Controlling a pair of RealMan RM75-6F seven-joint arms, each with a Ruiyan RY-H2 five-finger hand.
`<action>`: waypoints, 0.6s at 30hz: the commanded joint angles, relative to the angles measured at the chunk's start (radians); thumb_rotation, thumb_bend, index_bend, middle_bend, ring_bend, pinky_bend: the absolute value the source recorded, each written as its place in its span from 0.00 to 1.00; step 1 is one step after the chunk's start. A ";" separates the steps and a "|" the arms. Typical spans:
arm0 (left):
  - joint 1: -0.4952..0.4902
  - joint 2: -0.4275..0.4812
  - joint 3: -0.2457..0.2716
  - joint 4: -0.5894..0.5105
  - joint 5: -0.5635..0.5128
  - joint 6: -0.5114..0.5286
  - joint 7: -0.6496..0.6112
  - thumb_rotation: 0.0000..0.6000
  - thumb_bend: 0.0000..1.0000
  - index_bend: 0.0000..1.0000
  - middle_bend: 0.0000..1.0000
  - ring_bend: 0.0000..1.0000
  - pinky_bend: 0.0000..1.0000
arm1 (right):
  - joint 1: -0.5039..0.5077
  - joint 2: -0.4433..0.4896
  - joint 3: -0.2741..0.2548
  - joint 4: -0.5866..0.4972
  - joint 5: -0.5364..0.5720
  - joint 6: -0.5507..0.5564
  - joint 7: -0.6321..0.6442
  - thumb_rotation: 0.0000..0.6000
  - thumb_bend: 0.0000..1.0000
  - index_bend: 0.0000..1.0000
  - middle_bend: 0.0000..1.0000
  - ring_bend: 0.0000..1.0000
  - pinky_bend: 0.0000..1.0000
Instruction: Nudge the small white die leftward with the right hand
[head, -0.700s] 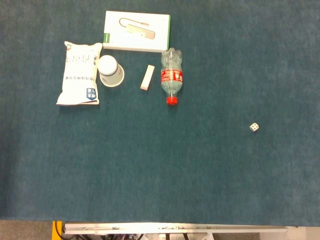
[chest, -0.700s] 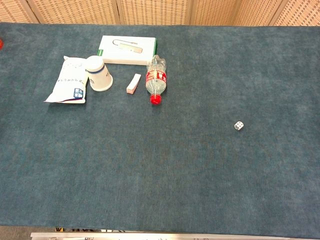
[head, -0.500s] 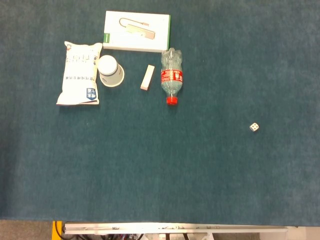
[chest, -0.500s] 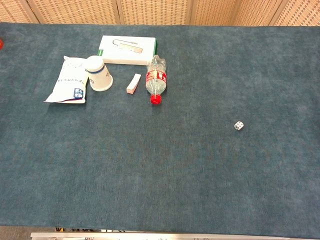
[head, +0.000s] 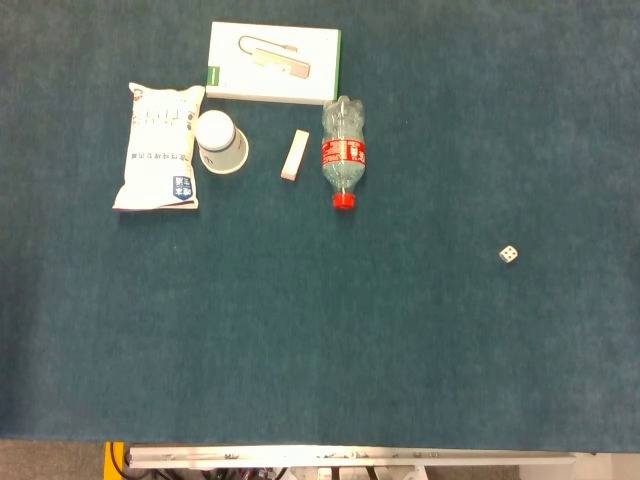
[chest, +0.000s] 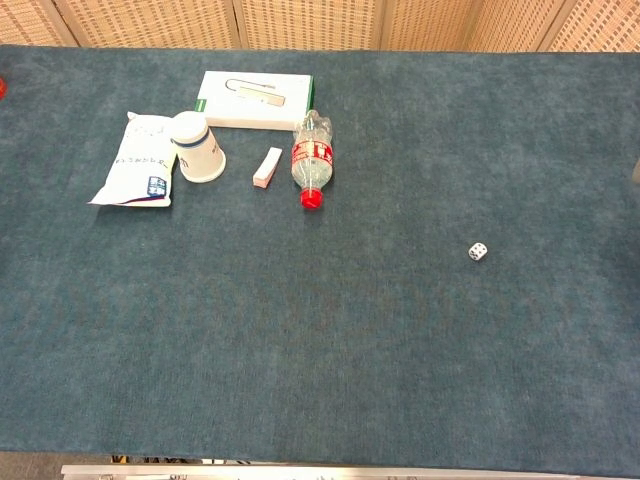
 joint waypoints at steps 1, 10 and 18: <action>0.005 0.000 -0.003 -0.001 0.000 0.011 0.005 1.00 0.23 0.30 0.25 0.20 0.40 | 0.063 0.031 0.003 -0.061 0.023 -0.100 -0.129 1.00 0.30 0.51 0.66 0.60 0.64; 0.018 0.012 -0.015 -0.008 -0.021 0.028 -0.002 1.00 0.23 0.30 0.25 0.20 0.35 | 0.191 0.053 0.018 -0.135 0.175 -0.308 -0.402 1.00 0.54 0.54 0.93 0.82 0.81; 0.032 0.028 -0.011 -0.019 -0.022 0.042 0.013 1.00 0.23 0.30 0.25 0.20 0.34 | 0.284 0.016 0.006 -0.120 0.296 -0.442 -0.458 1.00 0.89 0.54 1.00 0.96 0.92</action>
